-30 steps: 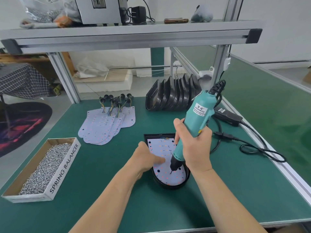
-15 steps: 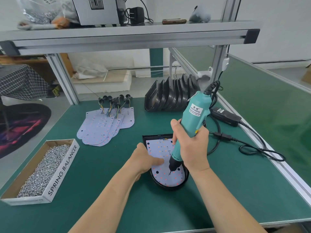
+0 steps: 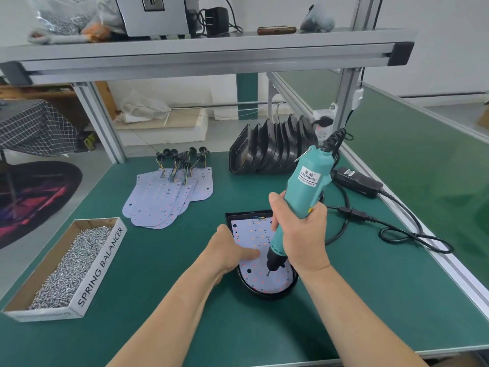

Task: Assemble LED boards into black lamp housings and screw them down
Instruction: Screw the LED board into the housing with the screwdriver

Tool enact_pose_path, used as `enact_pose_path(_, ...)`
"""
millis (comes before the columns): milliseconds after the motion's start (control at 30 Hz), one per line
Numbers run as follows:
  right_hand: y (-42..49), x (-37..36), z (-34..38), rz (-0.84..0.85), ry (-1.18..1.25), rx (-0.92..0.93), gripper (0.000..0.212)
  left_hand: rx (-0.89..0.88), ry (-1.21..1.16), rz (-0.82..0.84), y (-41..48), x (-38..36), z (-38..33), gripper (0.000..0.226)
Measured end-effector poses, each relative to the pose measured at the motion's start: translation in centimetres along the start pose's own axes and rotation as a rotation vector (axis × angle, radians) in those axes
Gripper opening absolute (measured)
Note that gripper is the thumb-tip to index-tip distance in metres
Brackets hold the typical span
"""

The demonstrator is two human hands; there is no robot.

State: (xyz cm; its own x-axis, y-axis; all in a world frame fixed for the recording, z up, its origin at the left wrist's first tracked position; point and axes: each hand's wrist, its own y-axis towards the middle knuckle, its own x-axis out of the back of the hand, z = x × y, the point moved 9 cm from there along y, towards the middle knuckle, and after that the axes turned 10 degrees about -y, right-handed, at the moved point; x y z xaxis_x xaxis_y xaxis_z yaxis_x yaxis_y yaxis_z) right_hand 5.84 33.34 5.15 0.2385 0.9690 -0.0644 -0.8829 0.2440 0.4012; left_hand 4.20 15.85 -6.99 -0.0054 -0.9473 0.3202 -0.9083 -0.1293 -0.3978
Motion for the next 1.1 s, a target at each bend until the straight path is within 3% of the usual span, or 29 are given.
enact_pose_path(200,0.1,1.0,-0.2,-0.002,0.054,-0.009,0.024,0.002,-0.014,0.012,-0.1,0.0,-0.2,0.058)
enact_pose_path(367,-0.4,1.5,0.5,0.019,0.085,0.046,0.024,-0.001,-0.018,0.044,-0.1,0.1,-0.2,0.058)
enact_pose_path(500,0.9,1.9,3.0,0.026,0.119,0.135,0.020,-0.002,-0.013,0.079,-0.4,0.1,-0.7,0.071)
enact_pose_path(600,2.6,4.3,0.7,-0.186,0.235,-0.076,0.021,-0.013,-0.034,0.130,-0.7,0.0,-0.5,0.080)
enact_pose_path(700,2.5,6.3,-4.9,-0.350,0.454,-0.392,0.024,-0.021,-0.063,0.154,-0.7,0.2,-0.3,0.072)
enact_pose_path(800,1.6,6.9,-9.7,-0.351,0.624,-0.615,0.027,-0.023,-0.065,0.166,-0.6,0.2,0.0,0.068)
enact_pose_path(867,0.9,6.9,-11.7,-0.295,0.628,-0.679,0.033,-0.046,-0.028,0.204,-0.7,0.1,0.0,0.049)
enact_pose_path(933,0.6,6.9,-12.8,-0.251,0.615,-0.697,0.037,-0.102,0.017,0.101,-0.9,2.0,-0.6,0.028)
enact_pose_path(1000,0.6,6.8,-13.2,-0.227,0.622,-0.698,0.037,-0.168,0.091,-0.190,-0.9,7.1,-1.0,0.032)
enact_pose_path(1100,0.6,6.7,-13.5,-0.218,0.634,-0.701,0.037,-0.281,0.249,-0.659,-2.1,16.6,-1.7,0.016)
